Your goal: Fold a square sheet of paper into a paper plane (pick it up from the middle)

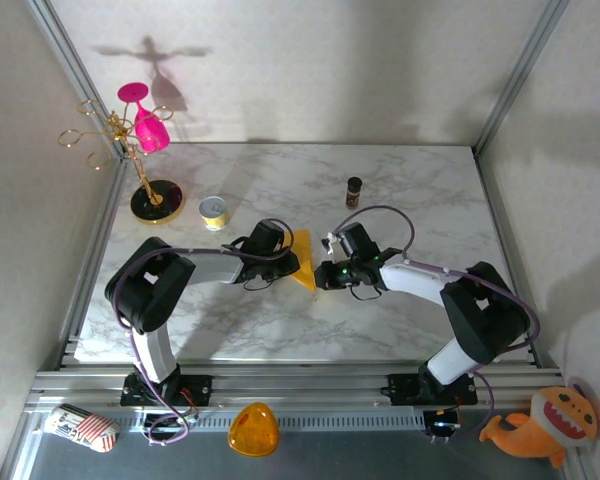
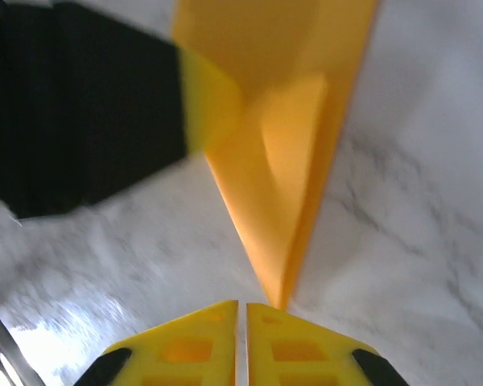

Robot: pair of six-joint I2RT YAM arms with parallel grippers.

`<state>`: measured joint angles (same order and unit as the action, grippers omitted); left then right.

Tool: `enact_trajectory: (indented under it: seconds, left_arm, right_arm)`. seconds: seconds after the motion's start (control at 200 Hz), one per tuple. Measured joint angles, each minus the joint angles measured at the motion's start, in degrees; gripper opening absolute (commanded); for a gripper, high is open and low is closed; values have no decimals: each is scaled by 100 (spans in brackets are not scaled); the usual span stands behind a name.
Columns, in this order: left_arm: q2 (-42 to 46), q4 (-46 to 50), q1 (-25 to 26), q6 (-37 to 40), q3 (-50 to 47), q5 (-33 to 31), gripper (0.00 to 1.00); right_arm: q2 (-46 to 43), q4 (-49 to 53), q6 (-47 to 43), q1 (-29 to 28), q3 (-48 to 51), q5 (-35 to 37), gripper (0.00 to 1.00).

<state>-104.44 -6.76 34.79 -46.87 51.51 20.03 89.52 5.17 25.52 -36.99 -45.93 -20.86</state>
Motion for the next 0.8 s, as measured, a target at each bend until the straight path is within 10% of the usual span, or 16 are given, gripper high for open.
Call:
enact_trajectory:
  seconds: [0.796]
  left_arm:
    - [1362,-695,-461,-1698,-1381,-179,41]
  right_arm:
    - [1526,-431,758,0,-999,398,19]
